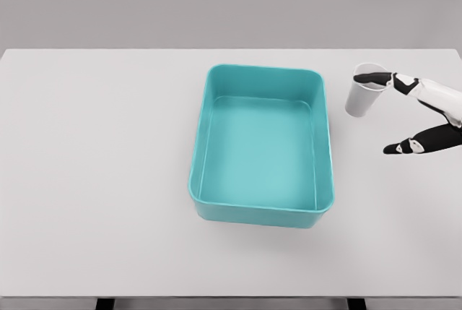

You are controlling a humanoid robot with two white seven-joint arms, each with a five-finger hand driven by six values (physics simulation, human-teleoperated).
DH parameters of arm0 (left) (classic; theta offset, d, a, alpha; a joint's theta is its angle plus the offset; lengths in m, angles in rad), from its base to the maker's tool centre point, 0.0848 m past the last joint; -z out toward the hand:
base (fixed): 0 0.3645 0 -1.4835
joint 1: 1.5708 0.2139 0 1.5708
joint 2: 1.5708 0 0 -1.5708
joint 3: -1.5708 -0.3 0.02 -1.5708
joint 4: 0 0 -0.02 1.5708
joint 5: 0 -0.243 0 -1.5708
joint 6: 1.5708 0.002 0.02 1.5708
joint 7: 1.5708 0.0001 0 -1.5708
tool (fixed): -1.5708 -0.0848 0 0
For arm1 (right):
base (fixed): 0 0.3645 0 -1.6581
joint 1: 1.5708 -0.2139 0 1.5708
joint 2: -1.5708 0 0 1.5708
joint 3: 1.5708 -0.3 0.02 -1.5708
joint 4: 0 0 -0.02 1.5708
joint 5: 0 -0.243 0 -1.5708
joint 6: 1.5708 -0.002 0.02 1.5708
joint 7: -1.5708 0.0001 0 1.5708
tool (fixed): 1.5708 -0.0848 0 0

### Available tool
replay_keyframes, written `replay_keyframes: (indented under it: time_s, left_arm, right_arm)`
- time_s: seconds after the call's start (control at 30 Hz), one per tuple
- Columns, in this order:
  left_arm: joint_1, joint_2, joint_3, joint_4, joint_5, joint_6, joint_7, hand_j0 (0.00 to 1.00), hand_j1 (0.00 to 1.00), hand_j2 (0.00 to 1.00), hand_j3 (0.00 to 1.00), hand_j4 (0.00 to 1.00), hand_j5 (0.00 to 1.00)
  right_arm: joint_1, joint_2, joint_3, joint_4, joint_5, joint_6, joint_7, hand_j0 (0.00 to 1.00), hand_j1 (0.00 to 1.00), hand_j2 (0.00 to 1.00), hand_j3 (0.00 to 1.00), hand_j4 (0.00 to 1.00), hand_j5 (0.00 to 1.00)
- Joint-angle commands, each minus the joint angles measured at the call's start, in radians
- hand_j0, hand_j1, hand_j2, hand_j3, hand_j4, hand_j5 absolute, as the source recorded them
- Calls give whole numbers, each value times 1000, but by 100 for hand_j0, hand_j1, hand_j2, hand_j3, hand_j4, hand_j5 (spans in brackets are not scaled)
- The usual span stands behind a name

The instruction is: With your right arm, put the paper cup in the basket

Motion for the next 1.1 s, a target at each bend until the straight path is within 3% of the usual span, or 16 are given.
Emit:
replay_keyframes:
  time_s: [0.0, 0.07, 0.13, 0.2, 0.3, 0.4, 0.47, 0.53, 0.63, 0.73, 0.8, 0.9, 1.07]
  left_arm:
    - [0, 0, 0, 0, 1, 0, 0, 100, 100, 100, 100, 100, 100]
    - [2, 0, 0, 0, 0, 0, 0, 100, 100, 100, 100, 100, 100]
    - [2, 0, 0, 0, 0, 0, 0, 100, 100, 100, 100, 100, 100]
    - [2, 0, 0, 0, 1, 0, 0, 100, 100, 100, 100, 100, 100]
    - [2, 0, 0, 0, 1, 0, 0, 100, 100, 100, 100, 100, 100]
    - [2, 0, 0, 0, 1, 0, 0, 100, 100, 100, 100, 100, 100]
    - [2, 0, 0, 0, 0, 0, 0, 100, 100, 100, 100, 100, 100]
    - [0, 0, 0, 0, 1, 0, 0, 100, 100, 100, 100, 100, 100]
    - [0, 0, 0, 0, 0, 0, 0, 100, 100, 100, 100, 100, 100]
    - [2, 0, 0, 0, 0, 0, 0, 100, 100, 100, 100, 100, 100]
    - [0, 0, 0, 0, 1, 0, 0, 100, 100, 100, 100, 100, 100]
    - [2, 0, 0, 0, 0, 0, 0, 100, 100, 100, 100, 100, 100]
    - [0, 0, 0, 0, 1, 0, 0, 100, 100, 100, 100, 100, 100]
  right_arm:
    - [0, 4, -6, 15, 3, 4, 0, 100, 100, 100, 100, 100, 100]
    - [-2, 20, -31, 54, 21, 4, 0, 100, 100, 100, 100, 100, 100]
    - [2, 102, -77, 89, 29, 15, 0, 100, 100, 100, 100, 100, 100]
    - [-12, 139, -98, 176, 14, 96, 0, 100, 100, 100, 100, 100, 100]
    - [-40, 169, -125, 227, 12, 248, 0, 100, 100, 100, 100, 100, 100]
    - [-89, 232, -106, 342, 12, 274, 0, 100, 100, 100, 100, 100, 100]
    - [-116, 249, -105, 380, 12, 292, 0, 100, 100, 100, 100, 100, 100]
    - [-144, 294, -105, 443, 12, 288, 0, 100, 100, 100, 100, 100, 100]
    - [-167, 340, -106, 463, 12, 280, 0, 100, 100, 100, 100, 100, 100]
    - [-167, 386, -123, 489, 12, 202, 0, 100, 100, 100, 100, 100, 100]
    - [-170, 427, -125, 561, -63, 133, 0, 100, 100, 100, 100, 100, 100]
    - [-170, 473, -117, 623, -104, 125, 0, 100, 100, 100, 100, 100, 100]
    - [-175, 467, -115, 696, -104, 68, 0, 100, 100, 100, 100, 100, 100]
